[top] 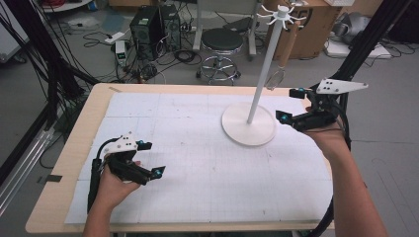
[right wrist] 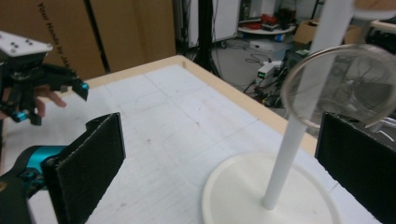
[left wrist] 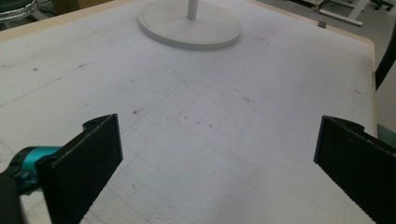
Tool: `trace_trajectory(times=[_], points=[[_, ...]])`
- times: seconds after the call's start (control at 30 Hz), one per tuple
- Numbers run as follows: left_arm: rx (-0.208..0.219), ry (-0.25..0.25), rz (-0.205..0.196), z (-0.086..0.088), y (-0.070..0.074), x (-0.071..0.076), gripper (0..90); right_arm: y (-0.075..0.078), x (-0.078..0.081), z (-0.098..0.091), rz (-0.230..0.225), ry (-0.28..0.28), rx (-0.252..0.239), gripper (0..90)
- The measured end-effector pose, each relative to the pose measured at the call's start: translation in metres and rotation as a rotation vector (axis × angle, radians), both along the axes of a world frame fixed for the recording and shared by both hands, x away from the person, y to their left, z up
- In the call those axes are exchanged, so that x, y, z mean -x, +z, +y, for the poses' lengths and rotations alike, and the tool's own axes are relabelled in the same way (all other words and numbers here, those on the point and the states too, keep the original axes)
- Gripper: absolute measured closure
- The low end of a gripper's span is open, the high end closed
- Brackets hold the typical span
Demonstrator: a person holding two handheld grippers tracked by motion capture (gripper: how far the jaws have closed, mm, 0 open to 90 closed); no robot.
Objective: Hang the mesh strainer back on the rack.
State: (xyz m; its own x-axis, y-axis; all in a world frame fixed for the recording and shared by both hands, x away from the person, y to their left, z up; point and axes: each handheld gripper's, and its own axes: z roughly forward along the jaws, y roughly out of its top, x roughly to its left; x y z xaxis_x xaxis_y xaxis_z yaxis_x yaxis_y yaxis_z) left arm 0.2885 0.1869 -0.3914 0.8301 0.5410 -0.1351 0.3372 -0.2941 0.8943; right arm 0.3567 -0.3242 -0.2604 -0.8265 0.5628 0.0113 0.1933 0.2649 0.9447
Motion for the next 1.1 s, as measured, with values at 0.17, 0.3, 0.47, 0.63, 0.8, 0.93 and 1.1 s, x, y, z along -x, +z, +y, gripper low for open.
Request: trace_trajectory(times=[0.17,0.3,0.47,0.63,0.8,0.93,1.1], points=[[0.006,0.004,0.000,0.001,0.000,0.000,1.6,-0.011,0.007,0.002,-0.004,0.019,0.001,0.2],[0.005,0.002,0.002,0.000,0.000,0.000,1.6,-0.027,0.015,0.002,0.005,0.039,0.000,0.2],[-0.003,-0.004,0.006,-0.002,-0.002,0.000,1.6,-0.047,0.024,-0.001,0.006,0.047,0.003,0.2],[0.002,-0.003,0.001,-0.002,-0.002,0.001,1.6,-0.068,0.033,-0.005,-0.001,0.051,-0.001,0.2],[0.000,-0.008,-0.001,-0.001,-0.003,0.001,1.6,-0.089,0.041,-0.005,0.019,0.065,-0.006,0.2],[0.007,-0.015,-0.011,0.000,-0.002,0.001,1.6,-0.101,0.045,-0.003,0.032,0.067,0.022,0.2],[0.004,-0.022,-0.008,-0.001,-0.003,0.000,1.7,-0.120,0.048,-0.004,0.078,0.064,0.011,0.2]])
